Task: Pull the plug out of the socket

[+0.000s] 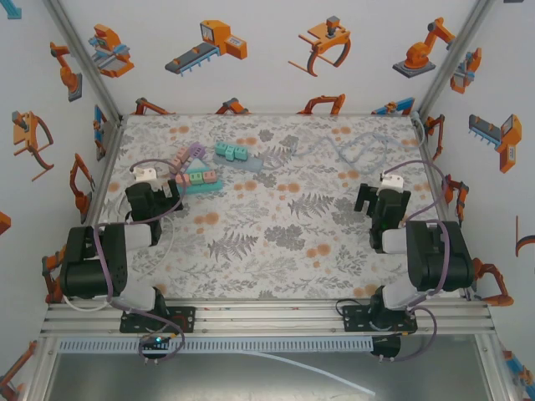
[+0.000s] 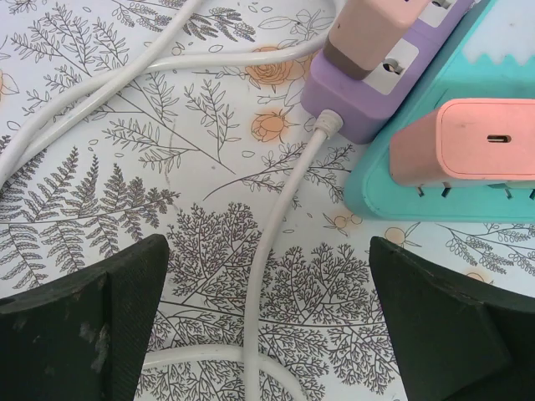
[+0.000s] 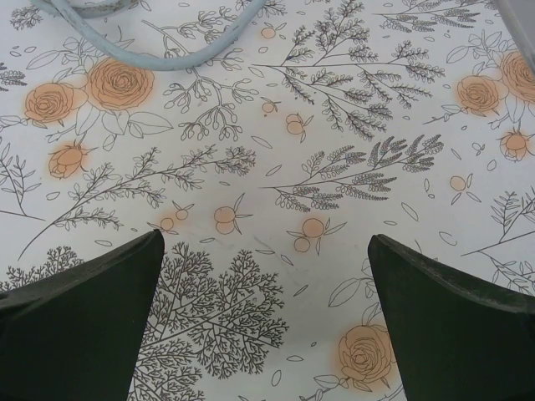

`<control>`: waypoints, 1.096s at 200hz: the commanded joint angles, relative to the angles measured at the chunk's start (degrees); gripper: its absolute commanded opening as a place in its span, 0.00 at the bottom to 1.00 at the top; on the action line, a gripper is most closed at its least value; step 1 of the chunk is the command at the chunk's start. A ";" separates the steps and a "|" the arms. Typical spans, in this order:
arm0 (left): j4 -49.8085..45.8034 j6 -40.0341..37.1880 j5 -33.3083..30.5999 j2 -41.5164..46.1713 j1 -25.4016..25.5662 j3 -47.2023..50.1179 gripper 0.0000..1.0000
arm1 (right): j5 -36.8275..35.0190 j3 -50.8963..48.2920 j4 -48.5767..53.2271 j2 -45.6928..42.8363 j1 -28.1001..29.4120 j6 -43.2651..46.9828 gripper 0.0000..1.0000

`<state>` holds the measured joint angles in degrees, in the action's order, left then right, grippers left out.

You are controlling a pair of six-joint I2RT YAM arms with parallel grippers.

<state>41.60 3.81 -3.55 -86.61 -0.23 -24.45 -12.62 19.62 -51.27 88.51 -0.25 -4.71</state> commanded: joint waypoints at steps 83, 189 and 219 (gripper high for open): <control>1.37 -0.28 0.68 -0.29 0.23 -0.85 0.97 | 0.08 1.39 -0.70 -0.14 -0.10 -0.74 0.99; -13.48 1.76 -6.24 23.73 5.90 1.26 0.97 | -3.87 0.28 13.62 -21.37 1.75 -2.69 0.99; -37.48 16.10 -11.13 39.30 9.45 -7.01 0.97 | 6.28 10.60 37.85 -32.70 2.83 -19.24 0.94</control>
<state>24.47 7.77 -9.56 -55.37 7.57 -24.86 -13.43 21.67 -32.47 61.47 1.37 -11.38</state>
